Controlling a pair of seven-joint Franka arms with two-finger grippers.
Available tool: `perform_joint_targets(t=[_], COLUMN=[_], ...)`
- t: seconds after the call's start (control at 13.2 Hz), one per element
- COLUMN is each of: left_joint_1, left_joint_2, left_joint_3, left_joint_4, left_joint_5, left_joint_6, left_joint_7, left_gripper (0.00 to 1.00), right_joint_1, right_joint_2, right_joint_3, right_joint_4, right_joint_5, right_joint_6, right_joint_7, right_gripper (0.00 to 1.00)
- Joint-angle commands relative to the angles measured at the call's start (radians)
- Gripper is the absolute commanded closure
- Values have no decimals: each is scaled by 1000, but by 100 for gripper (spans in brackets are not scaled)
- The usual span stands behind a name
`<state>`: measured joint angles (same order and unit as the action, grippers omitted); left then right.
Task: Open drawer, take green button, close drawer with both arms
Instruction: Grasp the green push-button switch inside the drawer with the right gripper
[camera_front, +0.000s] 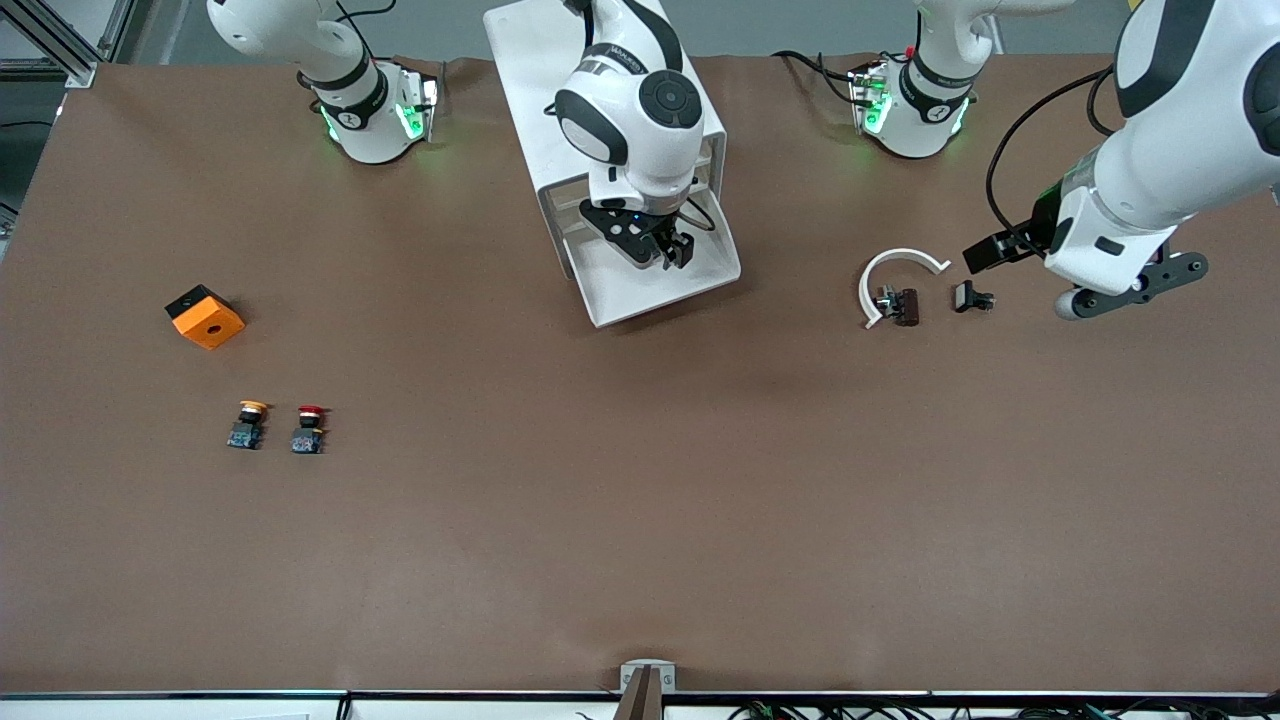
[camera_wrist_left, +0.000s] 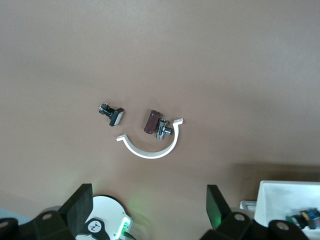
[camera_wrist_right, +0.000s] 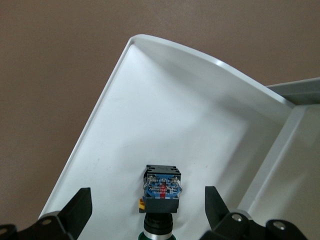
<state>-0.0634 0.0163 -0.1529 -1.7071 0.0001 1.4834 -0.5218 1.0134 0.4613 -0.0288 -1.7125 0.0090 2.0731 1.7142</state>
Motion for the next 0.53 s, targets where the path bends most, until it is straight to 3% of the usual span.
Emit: perform_joint_targets(t=[0.0,0.46], left_joint_1=[-3,-3], left_joint_2=[-47,-47], left_joint_3=[-5,-23], left_joint_4=[-72,-104], left_joint_5=[23,23], left_joint_6=[29,28], left_joint_7=[29,29], left_gripper=[0,0], right_joint_1=[10,11], right_joint_2=[36,65], right_joint_3=[-10,-10], right_joint_4=[19,21], right_joint_5=[-15,-1], right_joint_6=[12,45], right_joint_7=[-2,-1], right_gripper=[0,0])
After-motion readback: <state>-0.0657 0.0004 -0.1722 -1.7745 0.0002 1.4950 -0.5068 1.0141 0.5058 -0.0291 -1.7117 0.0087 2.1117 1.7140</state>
